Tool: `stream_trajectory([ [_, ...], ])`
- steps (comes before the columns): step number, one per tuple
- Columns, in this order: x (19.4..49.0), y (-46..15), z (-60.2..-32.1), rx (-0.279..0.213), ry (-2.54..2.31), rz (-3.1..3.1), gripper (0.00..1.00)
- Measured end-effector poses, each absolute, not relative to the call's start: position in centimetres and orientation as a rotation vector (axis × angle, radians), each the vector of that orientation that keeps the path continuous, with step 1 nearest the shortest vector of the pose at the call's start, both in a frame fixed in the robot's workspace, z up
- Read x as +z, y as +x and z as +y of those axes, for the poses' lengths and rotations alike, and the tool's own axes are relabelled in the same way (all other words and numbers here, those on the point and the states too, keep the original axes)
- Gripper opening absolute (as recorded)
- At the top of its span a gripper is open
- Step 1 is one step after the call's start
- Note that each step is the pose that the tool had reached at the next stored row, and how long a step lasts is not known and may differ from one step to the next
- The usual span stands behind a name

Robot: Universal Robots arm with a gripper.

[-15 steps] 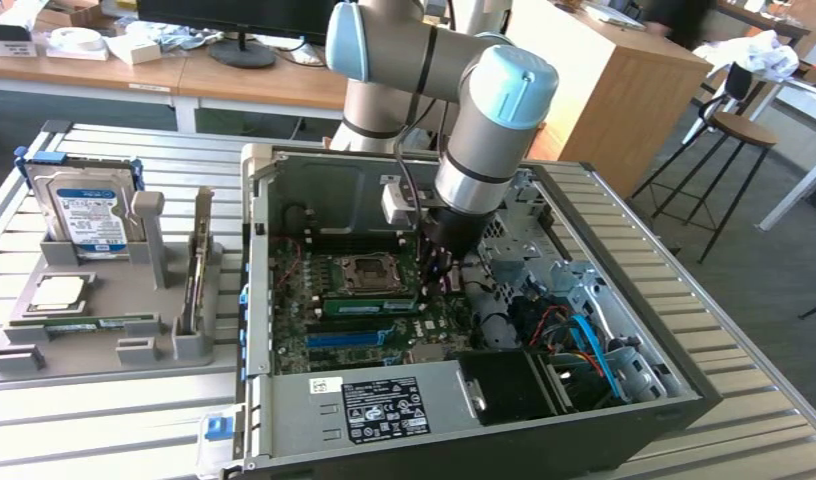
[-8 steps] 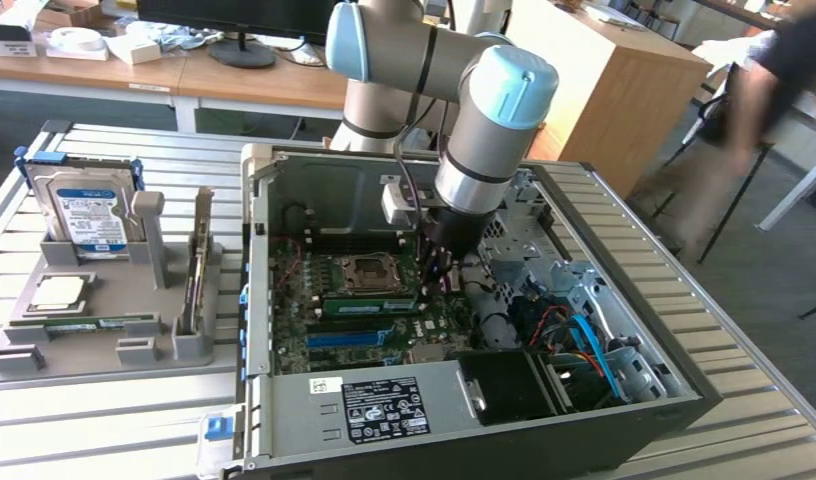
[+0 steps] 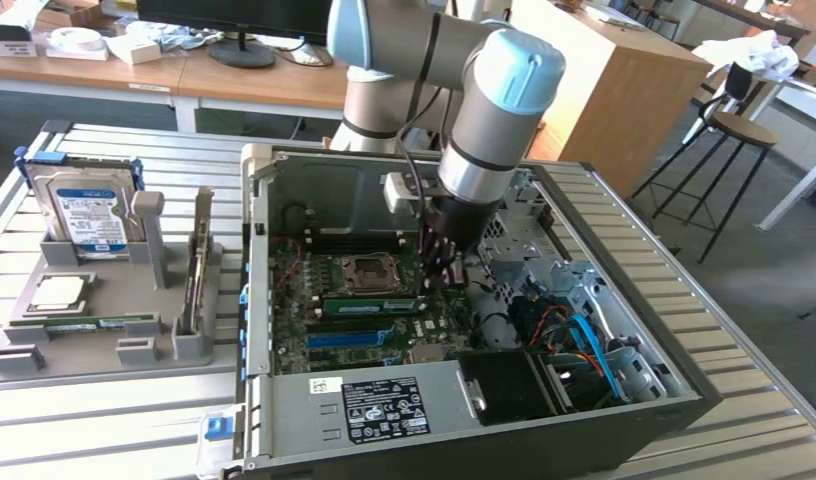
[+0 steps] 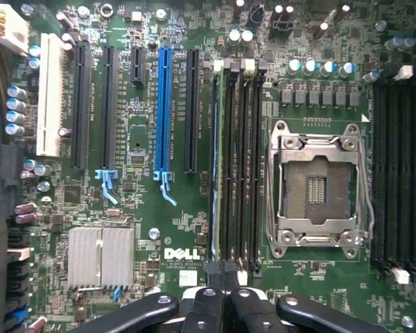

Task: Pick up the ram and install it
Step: 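Press down the ram until it locks into place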

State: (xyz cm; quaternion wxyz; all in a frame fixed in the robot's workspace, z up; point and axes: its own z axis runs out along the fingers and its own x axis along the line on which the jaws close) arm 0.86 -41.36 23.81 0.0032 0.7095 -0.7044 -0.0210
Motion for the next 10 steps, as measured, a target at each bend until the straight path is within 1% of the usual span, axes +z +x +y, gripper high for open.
stream_trajectory([
  [6, 24.87, 0.86, -41.36, -0.066, 2.224, -2.208, 0.1],
  [10, 24.9, 0.86, -41.36, -0.066, 2.224, -2.209, 0.1],
])
